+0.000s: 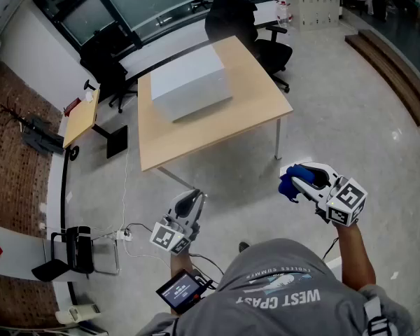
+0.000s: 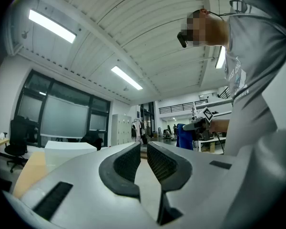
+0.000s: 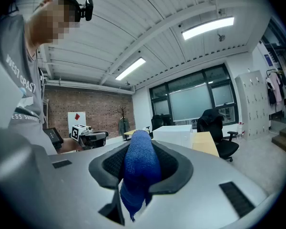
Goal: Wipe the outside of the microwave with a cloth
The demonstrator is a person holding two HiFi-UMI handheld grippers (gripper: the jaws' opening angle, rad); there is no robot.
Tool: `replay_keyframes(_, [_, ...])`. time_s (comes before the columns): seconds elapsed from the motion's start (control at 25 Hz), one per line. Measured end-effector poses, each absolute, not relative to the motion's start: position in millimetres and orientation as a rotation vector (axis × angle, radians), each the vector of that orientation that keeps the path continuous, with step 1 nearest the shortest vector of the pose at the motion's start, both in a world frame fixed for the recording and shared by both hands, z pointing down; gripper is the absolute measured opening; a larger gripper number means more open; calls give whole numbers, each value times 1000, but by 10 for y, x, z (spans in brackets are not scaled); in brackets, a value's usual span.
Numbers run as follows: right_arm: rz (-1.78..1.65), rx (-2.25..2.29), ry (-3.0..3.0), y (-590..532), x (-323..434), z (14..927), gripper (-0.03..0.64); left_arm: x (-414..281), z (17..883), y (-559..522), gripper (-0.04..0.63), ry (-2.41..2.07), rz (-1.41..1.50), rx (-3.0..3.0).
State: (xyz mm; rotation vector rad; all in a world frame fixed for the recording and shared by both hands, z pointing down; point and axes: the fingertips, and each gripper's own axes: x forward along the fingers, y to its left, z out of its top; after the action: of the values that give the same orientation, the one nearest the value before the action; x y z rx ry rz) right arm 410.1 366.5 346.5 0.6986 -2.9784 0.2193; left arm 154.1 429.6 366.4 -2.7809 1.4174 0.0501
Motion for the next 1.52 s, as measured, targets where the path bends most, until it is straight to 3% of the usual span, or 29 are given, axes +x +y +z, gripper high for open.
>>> replay_keyframes(1.52, [272,773,-2944,2941,2173,3602,129,-374,3966,3811,60,1421,103,-2801])
